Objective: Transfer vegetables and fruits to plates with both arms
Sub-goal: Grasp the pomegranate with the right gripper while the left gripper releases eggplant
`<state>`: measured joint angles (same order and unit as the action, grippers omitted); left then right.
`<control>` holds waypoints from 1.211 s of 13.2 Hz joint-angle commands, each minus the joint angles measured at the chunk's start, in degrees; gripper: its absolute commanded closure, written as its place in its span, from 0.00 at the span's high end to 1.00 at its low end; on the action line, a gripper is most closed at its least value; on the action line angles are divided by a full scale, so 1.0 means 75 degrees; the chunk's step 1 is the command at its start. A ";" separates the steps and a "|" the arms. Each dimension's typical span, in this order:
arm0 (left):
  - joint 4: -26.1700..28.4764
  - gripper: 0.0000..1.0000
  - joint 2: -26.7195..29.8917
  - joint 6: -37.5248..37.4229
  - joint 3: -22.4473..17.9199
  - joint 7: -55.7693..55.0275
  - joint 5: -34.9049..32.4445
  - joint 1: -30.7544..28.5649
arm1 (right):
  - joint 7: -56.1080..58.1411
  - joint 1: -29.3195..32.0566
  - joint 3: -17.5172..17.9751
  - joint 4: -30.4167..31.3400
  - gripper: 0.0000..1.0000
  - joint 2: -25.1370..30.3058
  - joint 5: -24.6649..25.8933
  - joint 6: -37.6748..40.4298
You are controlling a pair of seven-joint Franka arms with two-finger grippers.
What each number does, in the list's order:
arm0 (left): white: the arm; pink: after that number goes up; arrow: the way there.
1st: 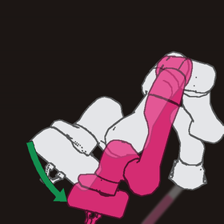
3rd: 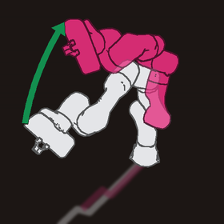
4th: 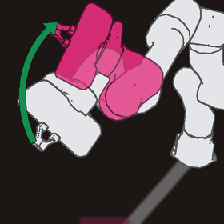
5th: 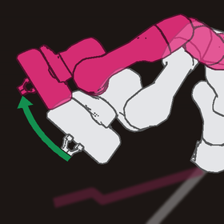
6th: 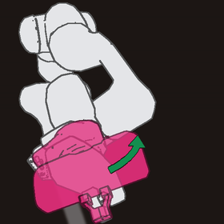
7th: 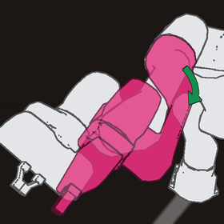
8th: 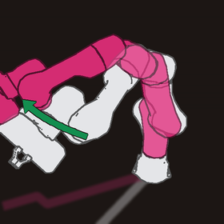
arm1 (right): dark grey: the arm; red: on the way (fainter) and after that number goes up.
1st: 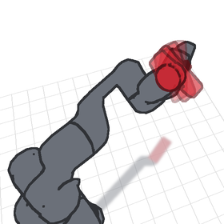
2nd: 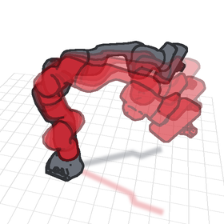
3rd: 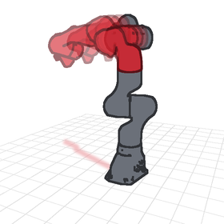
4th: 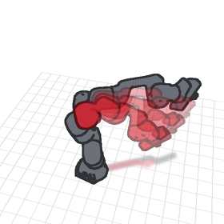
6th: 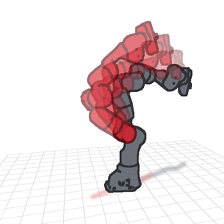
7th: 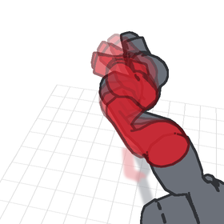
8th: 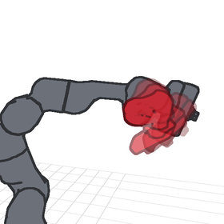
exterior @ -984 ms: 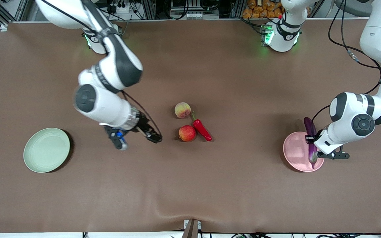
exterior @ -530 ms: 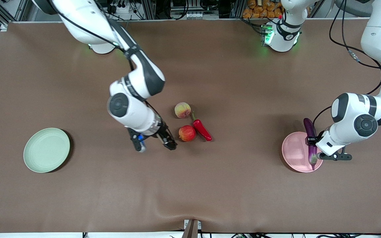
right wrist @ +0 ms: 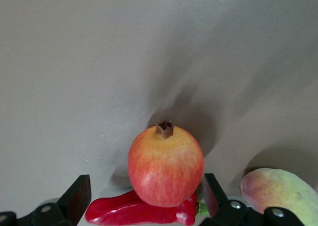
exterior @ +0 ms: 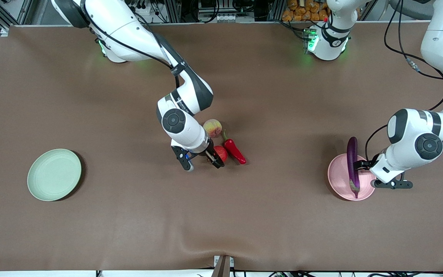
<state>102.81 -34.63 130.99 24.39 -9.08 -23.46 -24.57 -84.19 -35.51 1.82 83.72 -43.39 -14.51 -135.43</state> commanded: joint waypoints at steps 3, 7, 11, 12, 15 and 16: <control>-0.0080 1.00 0.0257 -0.0881 0.0579 -0.0837 0.0058 -0.0005 | -0.0469 -0.0269 -0.0078 -0.0205 1.00 -0.0541 0.0434 -0.0002; -0.0057 1.00 0.0316 -0.1410 0.1340 -0.2336 0.0105 0.0018 | -0.0483 -0.0152 -0.0078 -0.0357 0.04 -0.0473 0.0481 -0.0097; 0.0108 1.00 0.0234 -0.1445 0.1646 -0.3415 0.0140 0.0193 | 0.0427 0.0993 -0.0020 -0.1329 0.00 0.0168 0.0388 0.2907; 0.0108 1.00 0.0222 -0.1445 0.1716 -0.3882 0.0233 0.0379 | 0.1105 0.1484 -0.0008 -0.1354 0.00 0.0636 0.0365 0.3728; 0.0050 1.00 0.0222 -0.1434 0.1717 -0.5405 0.0258 0.1339 | 0.4218 0.2798 -0.0043 -0.1319 0.00 0.1529 0.0282 0.5711; 0.0003 1.00 0.0153 -0.1376 0.1728 -0.5863 0.0257 0.1609 | 0.5215 0.3161 -0.0055 -0.1261 0.00 0.1752 0.0317 0.6007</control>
<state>103.49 -33.59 120.87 37.55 -47.07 -22.25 -16.42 -56.03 -15.94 0.17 71.35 -34.03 -12.15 -93.63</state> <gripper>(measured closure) 0.000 0.176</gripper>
